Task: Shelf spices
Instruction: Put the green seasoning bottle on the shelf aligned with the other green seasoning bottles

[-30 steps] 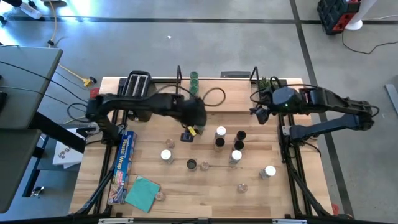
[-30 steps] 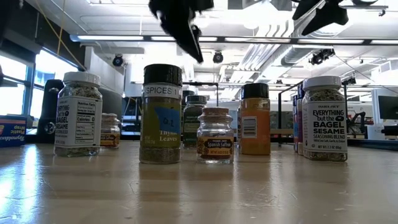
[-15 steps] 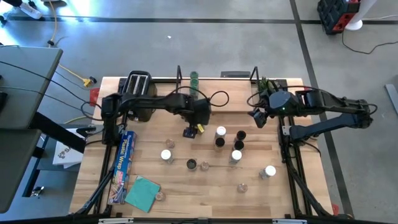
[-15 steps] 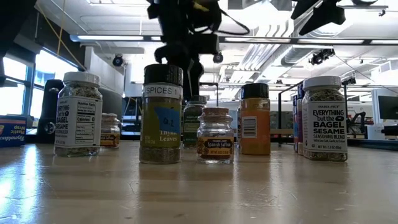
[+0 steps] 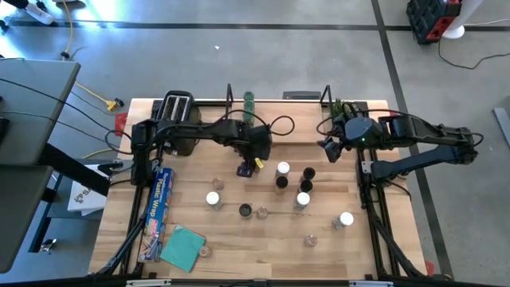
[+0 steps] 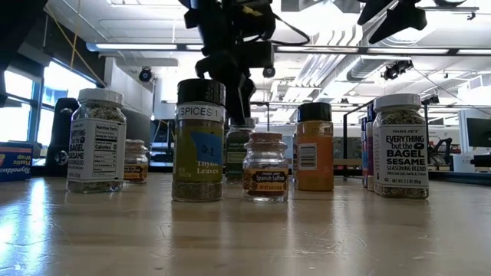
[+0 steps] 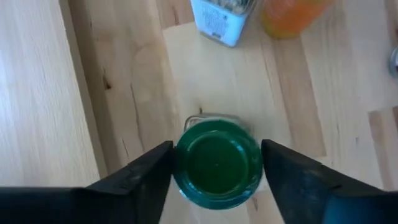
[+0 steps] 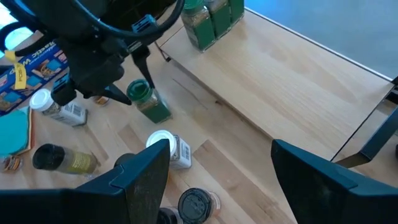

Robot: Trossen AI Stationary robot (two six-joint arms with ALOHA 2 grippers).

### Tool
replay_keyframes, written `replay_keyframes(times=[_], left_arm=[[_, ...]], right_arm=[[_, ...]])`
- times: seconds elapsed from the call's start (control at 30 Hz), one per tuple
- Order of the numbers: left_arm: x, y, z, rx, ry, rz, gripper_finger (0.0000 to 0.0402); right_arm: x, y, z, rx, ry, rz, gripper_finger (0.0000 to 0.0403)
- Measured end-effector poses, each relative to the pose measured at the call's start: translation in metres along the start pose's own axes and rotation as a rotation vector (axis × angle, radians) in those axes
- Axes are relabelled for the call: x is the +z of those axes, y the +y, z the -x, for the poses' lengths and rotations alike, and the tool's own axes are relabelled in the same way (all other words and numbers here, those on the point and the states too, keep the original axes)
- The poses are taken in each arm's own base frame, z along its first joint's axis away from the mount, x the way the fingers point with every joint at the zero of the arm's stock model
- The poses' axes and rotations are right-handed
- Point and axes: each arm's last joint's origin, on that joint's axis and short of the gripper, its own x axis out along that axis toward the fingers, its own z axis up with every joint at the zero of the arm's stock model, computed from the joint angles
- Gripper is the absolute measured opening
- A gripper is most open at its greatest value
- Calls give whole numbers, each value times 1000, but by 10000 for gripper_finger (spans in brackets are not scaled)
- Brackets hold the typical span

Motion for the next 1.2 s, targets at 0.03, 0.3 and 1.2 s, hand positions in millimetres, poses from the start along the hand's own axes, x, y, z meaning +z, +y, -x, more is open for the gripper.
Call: replay_keyframes(times=[0.03,0.3,1.2], left_arm=[[0,0,0,-2,4,4,220],[-3,2,3,5,21,63,193],[-37,79,65,187,44,217,194]], right_arm=[[0,0,0,-1,0,-2,275],[0,1,-3,-13,2,6,275],[1,1,-3,-47,-27,27,275]])
